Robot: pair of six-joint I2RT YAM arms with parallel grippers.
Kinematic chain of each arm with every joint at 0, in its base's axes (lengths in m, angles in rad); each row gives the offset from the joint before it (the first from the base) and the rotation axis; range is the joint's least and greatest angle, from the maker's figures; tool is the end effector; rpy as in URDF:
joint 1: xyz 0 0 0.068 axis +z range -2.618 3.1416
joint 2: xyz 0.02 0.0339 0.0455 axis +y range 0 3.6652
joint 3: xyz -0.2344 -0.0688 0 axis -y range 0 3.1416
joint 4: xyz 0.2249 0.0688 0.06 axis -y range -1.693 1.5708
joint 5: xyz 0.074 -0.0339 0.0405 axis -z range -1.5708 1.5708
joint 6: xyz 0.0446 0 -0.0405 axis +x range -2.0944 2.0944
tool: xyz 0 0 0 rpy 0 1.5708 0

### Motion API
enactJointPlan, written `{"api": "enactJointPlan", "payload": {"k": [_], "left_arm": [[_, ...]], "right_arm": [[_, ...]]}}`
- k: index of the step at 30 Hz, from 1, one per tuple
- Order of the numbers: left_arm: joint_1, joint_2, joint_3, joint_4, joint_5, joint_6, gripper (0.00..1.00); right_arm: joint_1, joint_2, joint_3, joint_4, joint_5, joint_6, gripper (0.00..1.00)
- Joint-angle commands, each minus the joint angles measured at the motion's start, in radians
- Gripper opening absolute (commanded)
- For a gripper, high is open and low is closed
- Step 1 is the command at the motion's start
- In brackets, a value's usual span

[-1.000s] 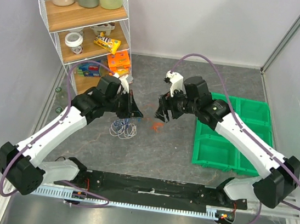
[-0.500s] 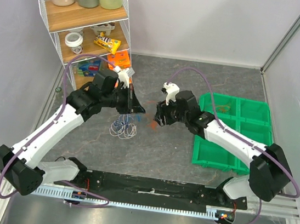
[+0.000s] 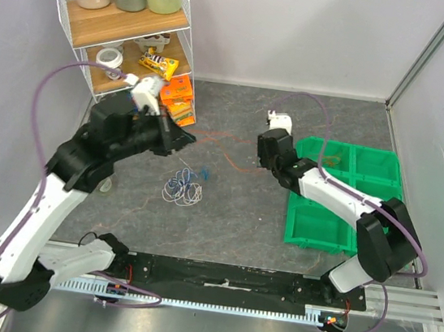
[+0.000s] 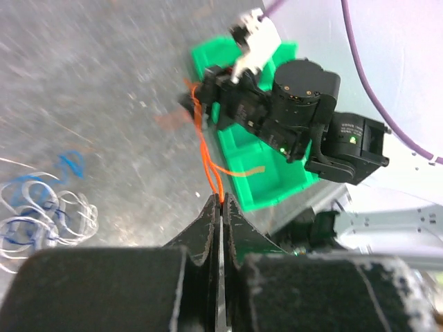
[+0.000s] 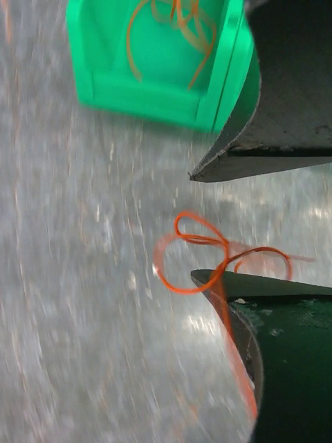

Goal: Untangle the cables

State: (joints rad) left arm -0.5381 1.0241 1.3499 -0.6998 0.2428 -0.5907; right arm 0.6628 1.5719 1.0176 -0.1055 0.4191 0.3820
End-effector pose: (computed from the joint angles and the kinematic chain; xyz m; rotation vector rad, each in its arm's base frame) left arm 0.1673 -0.1123 0.3997 0.1169 2.0605 -0.9621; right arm 0.2742 0.1910 0.2102 -0.0793 2.1665 0.1296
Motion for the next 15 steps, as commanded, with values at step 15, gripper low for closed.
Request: {"api": "enactJointPlan", "payload": {"k": [15], "left_arm": [[0.004, -0.053, 0.221, -0.101, -0.202, 0.191, 0.02]], "right_arm": [[-0.2, -0.062, 0.133, -0.074, -0.388, -0.022, 0.56]]}}
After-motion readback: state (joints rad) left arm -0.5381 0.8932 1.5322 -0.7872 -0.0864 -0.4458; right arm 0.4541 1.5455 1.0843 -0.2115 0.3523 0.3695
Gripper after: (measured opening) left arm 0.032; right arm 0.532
